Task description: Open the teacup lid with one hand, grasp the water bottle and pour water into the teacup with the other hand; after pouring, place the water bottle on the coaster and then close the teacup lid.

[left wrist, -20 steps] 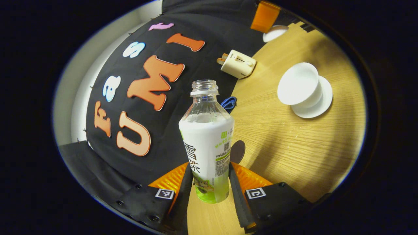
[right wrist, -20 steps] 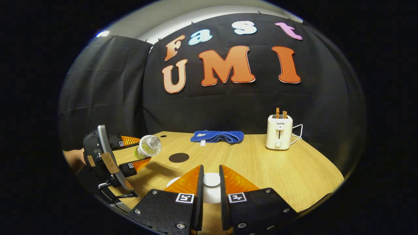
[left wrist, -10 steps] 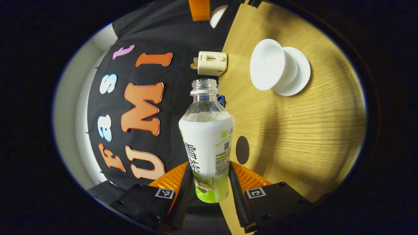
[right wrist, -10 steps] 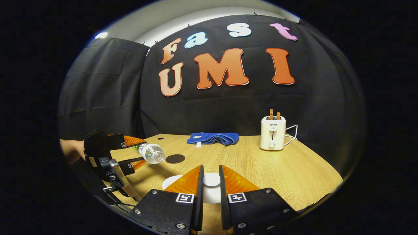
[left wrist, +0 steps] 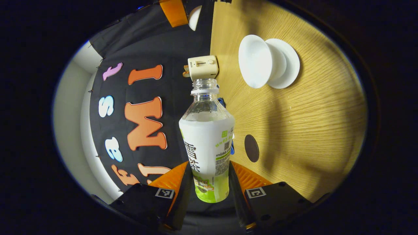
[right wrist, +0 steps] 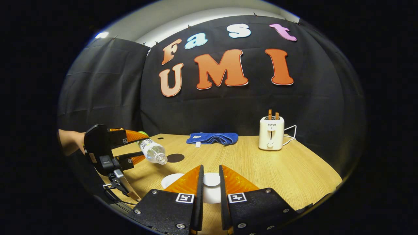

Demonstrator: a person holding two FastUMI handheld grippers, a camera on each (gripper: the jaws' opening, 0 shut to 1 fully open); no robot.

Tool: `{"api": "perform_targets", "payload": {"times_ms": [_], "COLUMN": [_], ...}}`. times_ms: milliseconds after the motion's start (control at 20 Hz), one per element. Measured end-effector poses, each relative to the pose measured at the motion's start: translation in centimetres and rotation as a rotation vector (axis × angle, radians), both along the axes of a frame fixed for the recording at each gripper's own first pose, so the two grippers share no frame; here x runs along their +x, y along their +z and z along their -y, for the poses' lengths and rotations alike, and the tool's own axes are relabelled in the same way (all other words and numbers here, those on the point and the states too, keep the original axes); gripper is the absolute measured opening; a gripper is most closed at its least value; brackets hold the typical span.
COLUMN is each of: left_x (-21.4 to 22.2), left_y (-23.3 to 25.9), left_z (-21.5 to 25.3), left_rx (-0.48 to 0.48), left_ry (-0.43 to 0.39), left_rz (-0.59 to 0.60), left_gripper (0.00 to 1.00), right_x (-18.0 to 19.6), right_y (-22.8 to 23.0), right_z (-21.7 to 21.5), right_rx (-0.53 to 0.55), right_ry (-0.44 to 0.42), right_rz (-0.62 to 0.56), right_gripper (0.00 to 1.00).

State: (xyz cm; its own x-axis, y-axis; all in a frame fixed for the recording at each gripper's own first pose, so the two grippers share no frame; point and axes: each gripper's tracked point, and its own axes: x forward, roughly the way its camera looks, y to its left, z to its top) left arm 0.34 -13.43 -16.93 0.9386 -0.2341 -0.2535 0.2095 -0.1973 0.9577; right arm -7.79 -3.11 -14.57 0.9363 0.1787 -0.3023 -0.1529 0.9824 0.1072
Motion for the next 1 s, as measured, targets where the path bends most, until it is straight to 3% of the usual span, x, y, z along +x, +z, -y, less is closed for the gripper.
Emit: {"api": "perform_targets", "payload": {"times_ms": [150,200,250,450,500,850,1000], "left_x": [-0.2,-0.3,-0.3,-0.1,0.0,0.4,0.7], "left_y": [-0.2,-0.1,-0.1,0.4,0.6,1.7,2.3], "left_z": [0.5,0.7,0.7,0.8,0.8,1.2,1.4], "left_rx": [0.026,0.037,0.047,0.075,0.08,0.118,0.133], "left_ry": [-0.022,-0.029,-0.032,-0.04,-0.042,-0.064,-0.071], "left_rz": [0.008,0.012,0.015,0.037,0.044,0.087,0.117], "left_gripper": [0.63,0.67,0.63,0.63,0.67,0.63,0.67], "right_x": [-0.2,-0.3,-0.4,-0.5,-0.5,-0.7,-0.6], "right_y": [-0.2,-0.2,-0.3,-0.2,-0.2,-0.3,-0.4], "right_z": [0.1,0.2,0.3,0.4,0.5,0.7,1.0], "right_rx": [0.002,0.003,0.004,-0.003,-0.007,-0.005,-0.006], "right_ry": [0.001,0.0,0.0,0.006,0.007,0.006,-0.001], "right_rz": [-0.003,-0.003,-0.003,0.003,0.003,0.008,0.006], "right_gripper": [0.23,0.23,0.23,0.23,0.23,0.23,0.23]}}
